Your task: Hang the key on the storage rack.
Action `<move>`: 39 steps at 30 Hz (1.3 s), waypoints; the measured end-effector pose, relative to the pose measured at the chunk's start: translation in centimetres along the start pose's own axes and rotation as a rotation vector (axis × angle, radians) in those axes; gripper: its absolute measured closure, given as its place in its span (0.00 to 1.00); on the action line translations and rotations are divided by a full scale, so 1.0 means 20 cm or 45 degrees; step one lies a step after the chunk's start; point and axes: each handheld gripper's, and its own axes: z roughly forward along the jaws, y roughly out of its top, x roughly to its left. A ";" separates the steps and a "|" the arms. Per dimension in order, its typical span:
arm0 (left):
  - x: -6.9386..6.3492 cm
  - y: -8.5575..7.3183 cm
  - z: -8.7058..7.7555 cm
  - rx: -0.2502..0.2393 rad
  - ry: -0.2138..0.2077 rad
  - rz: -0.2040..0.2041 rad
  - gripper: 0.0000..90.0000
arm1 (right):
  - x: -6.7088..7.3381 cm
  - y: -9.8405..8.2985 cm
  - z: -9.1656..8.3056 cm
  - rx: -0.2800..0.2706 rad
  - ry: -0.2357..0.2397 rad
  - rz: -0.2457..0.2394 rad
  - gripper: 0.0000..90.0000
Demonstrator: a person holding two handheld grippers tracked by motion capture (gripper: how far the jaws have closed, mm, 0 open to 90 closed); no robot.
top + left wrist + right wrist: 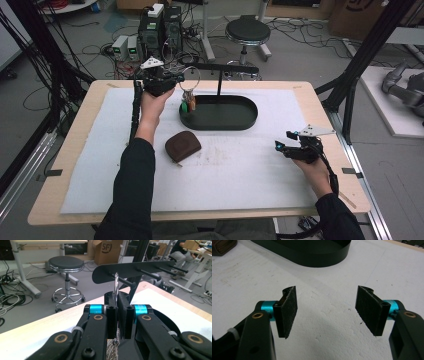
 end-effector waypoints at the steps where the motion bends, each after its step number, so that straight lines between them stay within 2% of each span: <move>1: 0.00 0.00 0.00 0.006 0.004 -0.002 0.93 | 0.00 0.00 0.00 0.000 -0.001 -0.001 0.39; 5: -0.01 -0.01 0.00 0.029 0.019 0.003 0.90 | 0.00 0.00 0.00 0.001 -0.001 0.000 0.39; 7: -0.01 -0.01 0.00 0.026 0.028 -0.001 0.86 | 0.00 0.00 0.00 0.002 -0.001 -0.001 0.39; 10: -0.02 0.00 -0.01 0.037 0.051 0.005 0.76 | 0.00 0.00 0.00 0.003 -0.002 0.003 0.39; 13: -0.04 0.01 -0.03 0.065 0.078 0.045 0.64 | 0.00 0.00 0.00 0.004 -0.002 0.003 0.39; 18: -0.08 -0.01 -0.10 0.030 0.084 0.085 0.50 | 0.00 0.00 0.00 0.004 -0.002 -0.001 0.39; 22: -0.11 -0.04 -0.19 0.025 0.075 0.123 0.44 | 0.00 0.00 0.00 0.004 -0.004 -0.005 0.39; 26: -0.15 -0.09 -0.29 0.004 0.043 0.160 0.38 | 0.00 0.00 0.00 0.007 -0.004 0.000 0.39; 32: -0.23 -0.20 -0.45 0.010 0.001 0.227 0.30 | 0.01 0.00 0.01 0.007 -0.008 -0.001 0.39; 39: -0.28 -0.41 -0.60 0.066 0.044 0.272 0.30 | 0.01 0.02 0.03 -0.018 -0.019 -0.005 0.38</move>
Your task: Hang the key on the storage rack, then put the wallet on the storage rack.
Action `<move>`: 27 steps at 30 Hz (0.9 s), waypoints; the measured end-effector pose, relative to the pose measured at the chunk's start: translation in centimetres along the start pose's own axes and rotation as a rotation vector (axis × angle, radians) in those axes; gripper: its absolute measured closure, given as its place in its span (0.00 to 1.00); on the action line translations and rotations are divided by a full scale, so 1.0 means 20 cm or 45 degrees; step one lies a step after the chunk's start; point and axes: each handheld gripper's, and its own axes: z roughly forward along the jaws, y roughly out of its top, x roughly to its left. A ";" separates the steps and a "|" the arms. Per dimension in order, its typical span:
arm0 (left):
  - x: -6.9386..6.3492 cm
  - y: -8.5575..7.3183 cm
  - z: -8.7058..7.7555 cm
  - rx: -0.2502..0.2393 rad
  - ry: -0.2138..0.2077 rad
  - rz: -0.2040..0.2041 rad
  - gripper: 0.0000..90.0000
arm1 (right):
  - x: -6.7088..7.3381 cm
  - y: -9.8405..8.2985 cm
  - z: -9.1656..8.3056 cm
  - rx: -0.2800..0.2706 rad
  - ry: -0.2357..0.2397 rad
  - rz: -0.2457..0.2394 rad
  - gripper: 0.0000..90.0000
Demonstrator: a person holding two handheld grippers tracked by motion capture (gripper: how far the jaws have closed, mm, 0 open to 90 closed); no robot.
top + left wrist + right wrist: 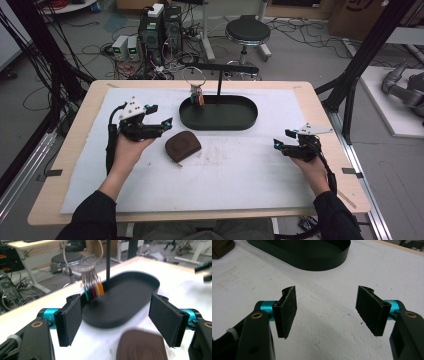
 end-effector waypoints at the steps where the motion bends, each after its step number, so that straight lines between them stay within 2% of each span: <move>1: 0.00 -0.03 -0.02 0.007 0.011 0.002 0.30 | 0.00 0.00 0.00 0.002 0.000 0.001 0.38; 4: 0.00 -0.11 -0.08 -0.003 0.038 -0.013 0.30 | 0.00 -0.01 0.00 0.024 -0.003 0.018 0.37; 7: 0.03 -0.17 -0.13 -0.010 0.035 -0.038 0.29 | -0.01 -0.01 0.00 0.019 -0.008 0.033 0.36; 12: 0.05 -0.22 -0.19 -0.030 0.058 -0.046 0.29 | -0.02 -0.01 -0.02 0.018 -0.014 0.055 0.34; 15: 0.05 -0.23 -0.19 -0.025 0.071 -0.036 0.29 | -0.01 -0.01 -0.02 0.013 -0.024 0.054 0.33; 19: 0.03 -0.24 -0.17 -0.009 0.060 -0.026 0.29 | -0.01 -0.01 -0.03 0.007 -0.028 0.055 0.32; 23: 0.02 -0.23 -0.16 -0.009 0.054 -0.012 0.29 | -0.02 -0.01 -0.04 0.000 -0.027 0.083 0.29; 27: 0.02 -0.23 -0.14 -0.009 0.046 -0.021 0.29 | -0.04 -0.01 -0.04 -0.004 -0.021 0.106 0.27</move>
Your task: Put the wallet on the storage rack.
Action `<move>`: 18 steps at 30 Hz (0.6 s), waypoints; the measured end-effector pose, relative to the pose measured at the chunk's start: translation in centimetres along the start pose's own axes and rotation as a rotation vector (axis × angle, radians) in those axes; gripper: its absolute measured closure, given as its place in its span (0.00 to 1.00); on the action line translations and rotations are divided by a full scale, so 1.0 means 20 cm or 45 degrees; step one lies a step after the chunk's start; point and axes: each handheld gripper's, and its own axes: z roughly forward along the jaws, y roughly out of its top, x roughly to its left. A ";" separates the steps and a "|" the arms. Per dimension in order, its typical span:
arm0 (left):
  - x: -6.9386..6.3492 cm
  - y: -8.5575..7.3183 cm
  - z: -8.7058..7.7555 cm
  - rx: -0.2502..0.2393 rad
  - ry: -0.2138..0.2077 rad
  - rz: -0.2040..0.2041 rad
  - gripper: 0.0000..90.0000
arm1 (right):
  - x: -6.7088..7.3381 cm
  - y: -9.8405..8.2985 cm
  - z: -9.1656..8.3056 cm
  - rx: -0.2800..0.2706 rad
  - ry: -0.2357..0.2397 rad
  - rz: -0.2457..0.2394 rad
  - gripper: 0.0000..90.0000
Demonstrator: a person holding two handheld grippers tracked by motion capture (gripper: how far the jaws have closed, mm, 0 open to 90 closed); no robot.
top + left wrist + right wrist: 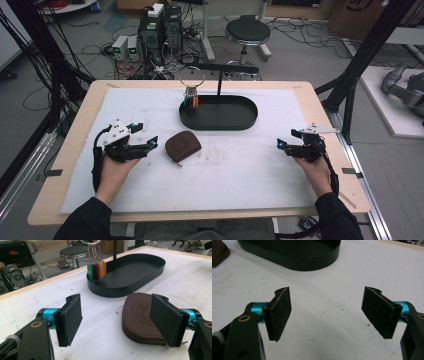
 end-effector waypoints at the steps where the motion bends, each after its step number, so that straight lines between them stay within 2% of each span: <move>1: 0.00 0.00 0.00 0.002 -0.002 -0.001 0.29 | 0.00 0.00 0.00 0.001 0.000 0.004 0.27; 6: 0.00 -0.01 0.01 0.012 -0.013 -0.011 0.29 | 0.00 0.00 0.00 0.003 0.007 -0.011 0.25; 11: -0.01 -0.02 0.02 0.019 -0.035 -0.049 0.29 | 0.01 0.00 0.00 0.007 0.017 -0.017 0.25; 14: -0.02 -0.03 0.04 0.048 -0.053 -0.075 0.29 | 0.02 0.00 0.00 0.005 0.017 -0.026 0.25; 16: -0.03 -0.03 0.06 0.062 -0.071 -0.098 0.32 | 0.02 0.00 0.00 0.009 0.018 -0.024 0.25; 18: -0.03 -0.04 0.08 0.089 -0.103 -0.117 0.40 | 0.02 0.00 0.00 0.017 0.016 -0.026 0.25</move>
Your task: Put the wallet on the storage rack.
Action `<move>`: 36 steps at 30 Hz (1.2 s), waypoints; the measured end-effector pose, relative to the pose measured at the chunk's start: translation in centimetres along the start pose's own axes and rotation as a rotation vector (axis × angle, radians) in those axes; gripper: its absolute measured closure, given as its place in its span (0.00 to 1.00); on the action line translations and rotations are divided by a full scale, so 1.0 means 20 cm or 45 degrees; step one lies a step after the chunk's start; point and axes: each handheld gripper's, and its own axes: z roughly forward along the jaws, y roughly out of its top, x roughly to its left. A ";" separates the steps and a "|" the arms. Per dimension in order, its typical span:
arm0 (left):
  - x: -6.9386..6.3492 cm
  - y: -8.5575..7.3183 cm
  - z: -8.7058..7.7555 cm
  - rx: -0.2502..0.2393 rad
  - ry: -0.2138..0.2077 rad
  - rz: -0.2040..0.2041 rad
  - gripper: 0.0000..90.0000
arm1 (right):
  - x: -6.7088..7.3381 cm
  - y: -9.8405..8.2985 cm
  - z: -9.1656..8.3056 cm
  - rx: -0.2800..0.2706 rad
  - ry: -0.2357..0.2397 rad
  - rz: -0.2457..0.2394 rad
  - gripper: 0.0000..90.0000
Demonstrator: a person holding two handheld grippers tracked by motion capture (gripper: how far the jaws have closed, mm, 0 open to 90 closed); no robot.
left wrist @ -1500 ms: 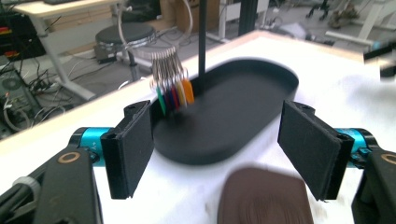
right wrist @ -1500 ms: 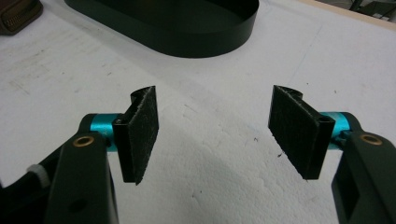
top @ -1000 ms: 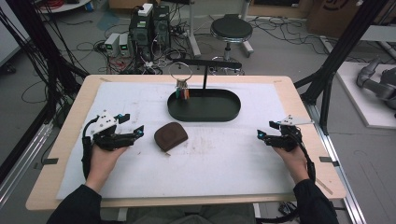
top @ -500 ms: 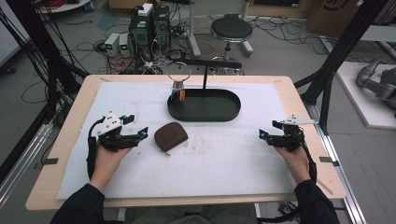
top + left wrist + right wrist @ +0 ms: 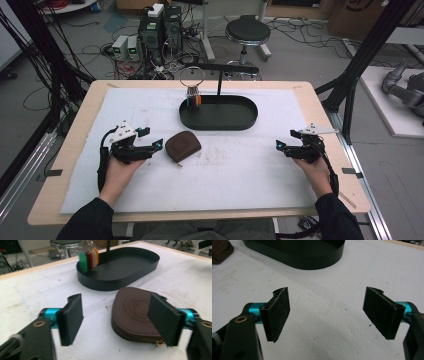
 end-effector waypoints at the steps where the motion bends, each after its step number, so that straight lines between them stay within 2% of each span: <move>1: 0.00 0.00 0.01 0.023 -0.001 -0.005 0.42 | 0.00 0.00 0.00 -0.002 0.003 -0.003 0.25; 5: 0.00 -0.02 0.06 0.082 -0.009 -0.055 0.48 | 0.00 0.00 0.00 0.002 0.003 0.000 0.25; 7: 0.00 -0.02 0.07 0.087 -0.030 -0.088 0.50 | 0.00 0.00 0.01 0.002 0.004 0.003 0.26; 12: 0.02 -0.03 0.13 0.150 -0.009 -0.158 0.56 | 0.00 0.00 0.01 0.008 0.006 -0.005 0.26; 15: 0.04 -0.04 0.15 0.200 -0.009 -0.198 0.57 | 0.00 0.00 0.01 0.002 0.006 -0.008 0.26; 21: 0.05 -0.05 0.17 0.240 -0.024 -0.262 0.57 | 0.00 0.00 0.01 0.005 0.017 -0.013 0.27; 26: 0.05 -0.05 0.18 0.263 -0.045 -0.296 0.63 | 0.00 0.00 0.00 0.002 0.016 -0.014 0.27; 29: 0.05 -0.05 0.19 0.271 -0.064 -0.317 0.70 | 0.00 0.00 0.01 0.001 0.019 -0.019 0.27; 33: 0.04 -0.05 0.19 0.271 -0.086 -0.302 0.79 | 0.01 0.00 0.01 0.000 0.014 -0.024 0.27; 36: 0.04 -0.05 0.19 0.266 -0.093 -0.274 0.80 | 0.01 0.00 0.01 -0.001 0.014 -0.023 0.27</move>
